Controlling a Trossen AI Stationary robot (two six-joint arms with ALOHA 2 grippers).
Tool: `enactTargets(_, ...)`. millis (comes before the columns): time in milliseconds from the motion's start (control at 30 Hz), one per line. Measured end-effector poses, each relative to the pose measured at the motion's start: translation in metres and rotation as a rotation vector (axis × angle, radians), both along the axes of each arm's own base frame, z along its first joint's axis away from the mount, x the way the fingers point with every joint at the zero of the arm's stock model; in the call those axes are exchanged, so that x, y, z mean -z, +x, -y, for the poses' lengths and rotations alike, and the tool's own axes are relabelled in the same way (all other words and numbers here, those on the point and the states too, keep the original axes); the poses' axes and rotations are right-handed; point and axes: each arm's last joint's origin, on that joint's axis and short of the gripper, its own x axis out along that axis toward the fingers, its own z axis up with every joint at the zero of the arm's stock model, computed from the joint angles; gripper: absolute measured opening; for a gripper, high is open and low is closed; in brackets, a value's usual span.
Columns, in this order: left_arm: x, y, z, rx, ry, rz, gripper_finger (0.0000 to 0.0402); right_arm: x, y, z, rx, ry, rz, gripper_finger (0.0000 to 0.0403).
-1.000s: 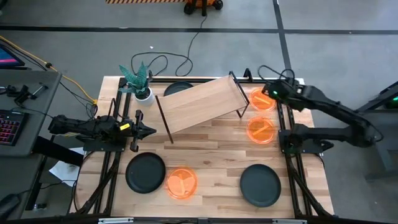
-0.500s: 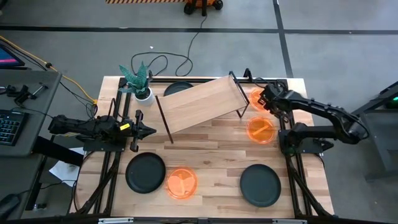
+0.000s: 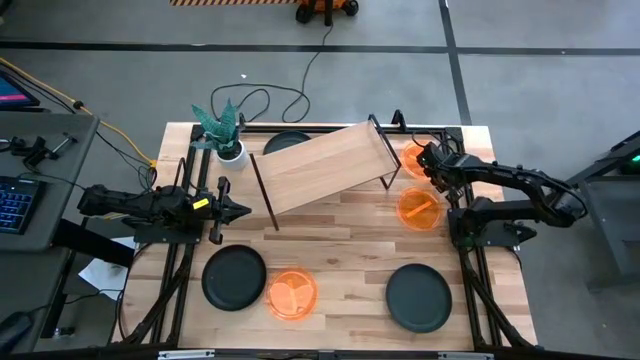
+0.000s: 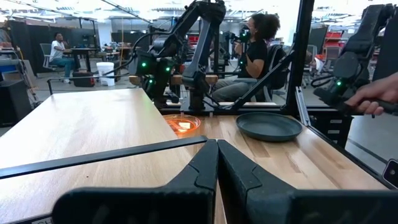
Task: Place and stack plates onto a shelf
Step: Put the top right orange plate on the shelf
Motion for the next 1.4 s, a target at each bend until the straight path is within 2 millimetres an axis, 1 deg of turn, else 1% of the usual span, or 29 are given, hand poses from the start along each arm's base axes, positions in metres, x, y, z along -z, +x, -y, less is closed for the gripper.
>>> enactTargets(133,0.0,0.0,0.0,0.0,0.0,-0.001,0.0,0.003,0.001,0.005,0.021,-0.022,-0.003,0.0129)
enactTargets(400,0.0,0.0,0.0,0.0,0.0,-0.001,0.0,0.011,0.0,0.016,0.047,-0.009,-0.02,0.0124)
enactTargets(500,0.0,0.0,0.0,0.0,0.0,0.0,0.0,0.012,0.0,0.016,0.042,-0.01,-0.03,0.0099)
enactTargets(667,0.0,0.0,0.0,0.0,0.0,0.0,0.0,0.012,-0.001,0.016,-0.007,-0.009,-0.059,0.0014)
enactTargets(700,0.0,0.0,0.0,0.0,0.0,0.0,0.0,0.012,-0.001,0.016,-0.019,-0.011,-0.062,0.0008)
enactTargets(767,0.0,0.0,0.0,0.0,0.0,0.0,0.0,0.01,-0.001,0.015,-0.032,-0.02,-0.06,0.0013)
enactTargets(900,0.0,0.0,0.0,0.0,0.0,-0.001,0.0,-0.001,-0.003,0.013,-0.046,-0.082,-0.048,0.0002)
enactTargets(1233,0.0,0.0,0.0,0.0,0.0,-0.001,0.0,-0.041,-0.015,0.003,-0.005,-0.339,0.046,0.0)
enactTargets(1400,0.0,0.0,0.0,0.0,0.0,-0.001,0.0,-0.056,-0.022,-0.004,0.016,-0.445,0.101,0.0)
